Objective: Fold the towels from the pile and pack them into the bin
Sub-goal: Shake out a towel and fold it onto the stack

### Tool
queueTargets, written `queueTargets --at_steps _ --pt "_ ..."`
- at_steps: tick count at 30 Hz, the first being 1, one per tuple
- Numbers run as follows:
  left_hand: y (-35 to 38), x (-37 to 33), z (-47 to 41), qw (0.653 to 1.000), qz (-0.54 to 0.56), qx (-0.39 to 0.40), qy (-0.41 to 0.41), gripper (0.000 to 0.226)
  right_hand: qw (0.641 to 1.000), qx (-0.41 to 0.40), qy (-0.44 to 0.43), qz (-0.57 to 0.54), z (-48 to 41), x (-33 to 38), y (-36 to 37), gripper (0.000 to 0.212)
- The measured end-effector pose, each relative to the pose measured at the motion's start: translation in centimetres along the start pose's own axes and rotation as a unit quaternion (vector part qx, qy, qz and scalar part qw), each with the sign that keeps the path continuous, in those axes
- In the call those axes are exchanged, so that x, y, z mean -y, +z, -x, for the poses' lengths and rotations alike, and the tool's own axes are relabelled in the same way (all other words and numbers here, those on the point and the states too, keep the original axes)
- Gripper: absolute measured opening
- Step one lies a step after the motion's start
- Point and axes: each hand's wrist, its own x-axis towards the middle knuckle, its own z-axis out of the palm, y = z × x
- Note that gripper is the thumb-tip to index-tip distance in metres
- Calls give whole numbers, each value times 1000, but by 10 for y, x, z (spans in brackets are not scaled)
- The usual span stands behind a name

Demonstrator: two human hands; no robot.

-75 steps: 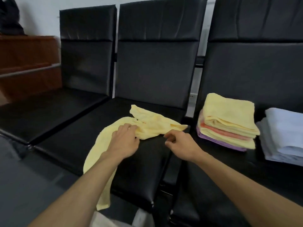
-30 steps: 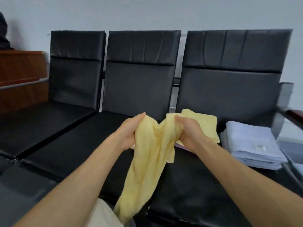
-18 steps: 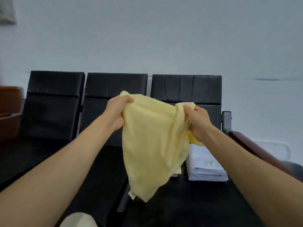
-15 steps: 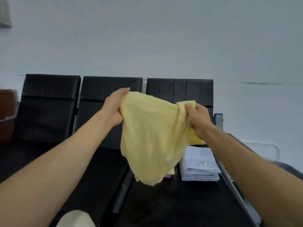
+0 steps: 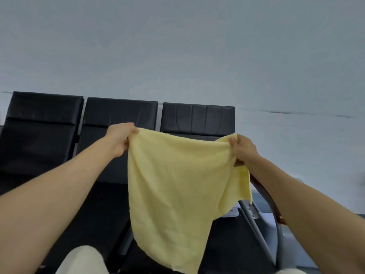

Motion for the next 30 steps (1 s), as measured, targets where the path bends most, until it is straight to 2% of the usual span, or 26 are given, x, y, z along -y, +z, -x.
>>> queueTargets --at_steps 3,5,7,9,11,12,14,19,23,27,30 --pt "-11 0 2 1000 28 4 -13 31 996 45 46 -68 -7 1 -4 37" --pt "-15 1 0 999 29 -17 -12 30 974 120 84 -172 -9 1 -11 43" --pt "-17 1 -4 999 27 -24 -9 29 960 174 82 -204 -11 -1 -14 44" --pt "-18 2 -6 1000 10 -16 -15 34 977 155 60 -137 -10 -2 -14 29" --pt "-18 2 -6 1000 -5 -15 -24 37 995 91 20 26 -6 0 -15 6" --pt "-17 2 -6 999 -9 -18 -26 36 993 72 2 97 -5 0 -15 10" --pt "-14 2 -4 999 -9 -20 -26 32 986 67 -16 150 -4 0 -17 18" --pt "-13 2 -1 999 -24 -7 -22 31 997 52 28 44 -3 -5 -19 22" --pt "-11 5 -1 1000 -12 -1 -27 26 996 20 82 28 -7 -11 -19 33" --pt "-9 12 -5 999 -37 1 -12 25 991 43 123 0 -8 -18 -20 61" --pt "-8 19 -9 996 -86 6 16 22 986 75 137 -54 -11 -25 -20 55"
